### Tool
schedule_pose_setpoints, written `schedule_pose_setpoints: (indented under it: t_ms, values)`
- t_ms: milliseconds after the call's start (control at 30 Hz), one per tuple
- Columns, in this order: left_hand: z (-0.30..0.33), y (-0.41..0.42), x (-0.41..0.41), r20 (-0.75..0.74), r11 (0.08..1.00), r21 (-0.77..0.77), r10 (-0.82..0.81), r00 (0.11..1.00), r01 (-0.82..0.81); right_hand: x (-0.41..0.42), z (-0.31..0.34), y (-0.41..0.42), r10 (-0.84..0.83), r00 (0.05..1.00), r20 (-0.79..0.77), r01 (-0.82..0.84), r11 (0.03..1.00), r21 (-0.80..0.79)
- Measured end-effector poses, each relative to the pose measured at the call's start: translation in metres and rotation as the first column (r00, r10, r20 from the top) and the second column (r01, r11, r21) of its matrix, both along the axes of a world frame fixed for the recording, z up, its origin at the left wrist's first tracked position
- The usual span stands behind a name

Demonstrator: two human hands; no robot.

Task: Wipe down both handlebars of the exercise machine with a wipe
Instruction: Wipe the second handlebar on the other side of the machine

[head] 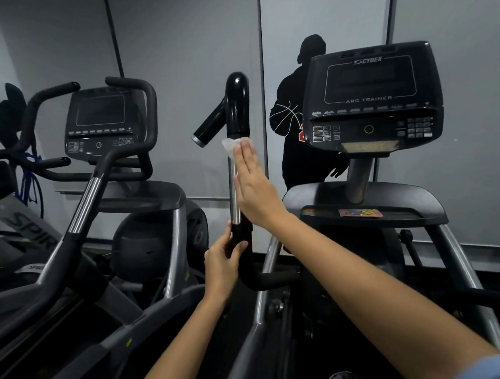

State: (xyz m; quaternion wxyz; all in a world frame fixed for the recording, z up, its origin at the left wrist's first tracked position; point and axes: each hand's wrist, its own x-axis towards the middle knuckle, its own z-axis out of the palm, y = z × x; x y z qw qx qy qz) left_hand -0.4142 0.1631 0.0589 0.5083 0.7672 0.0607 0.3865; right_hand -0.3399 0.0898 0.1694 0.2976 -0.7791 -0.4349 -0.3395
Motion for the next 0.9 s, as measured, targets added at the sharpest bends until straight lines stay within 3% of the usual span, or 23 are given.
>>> schedule_pose_setpoints:
  t_ms: [200,333,467,567,667,767,900]
  values:
    - [0.000,-0.001,-0.003,0.005,0.999,0.038,0.019,1.000,-0.019,-0.022,-0.070,-0.020,0.114,0.992,-0.053,-0.118,0.991,-0.069]
    - [0.000,-0.001,-0.002,0.002,1.000,0.005,-0.002,1.000,0.002,-0.013,-0.030,-0.011,0.053,0.998,-0.038,-0.055,0.997,-0.049]
    - [0.002,-0.002,-0.003,0.008,0.998,-0.049,-0.030,1.000,0.031,0.009,0.011,-0.002,-0.046,0.993,0.111,0.060,0.990,-0.127]
    - [0.001,-0.003,-0.002,0.021,0.996,-0.091,-0.022,1.000,0.024,0.012,-0.018,-0.011,-0.103,0.939,0.327,0.184,0.956,-0.228]
    - [0.000,-0.005,-0.004,0.036,0.996,-0.084,-0.017,0.999,0.020,0.006,-0.064,-0.033,-0.015,0.885,0.465,0.217,0.897,-0.384]
    - [-0.001,-0.005,-0.003,0.035,0.995,-0.095,-0.008,0.999,0.012,0.010,-0.051,-0.038,-0.020,0.843,0.538,0.281,0.869,-0.408]
    - [-0.003,-0.005,-0.002,0.039,0.993,-0.119,0.013,0.999,-0.008,0.012,-0.018,-0.028,-0.113,0.848,0.518,0.327,0.881,-0.343]
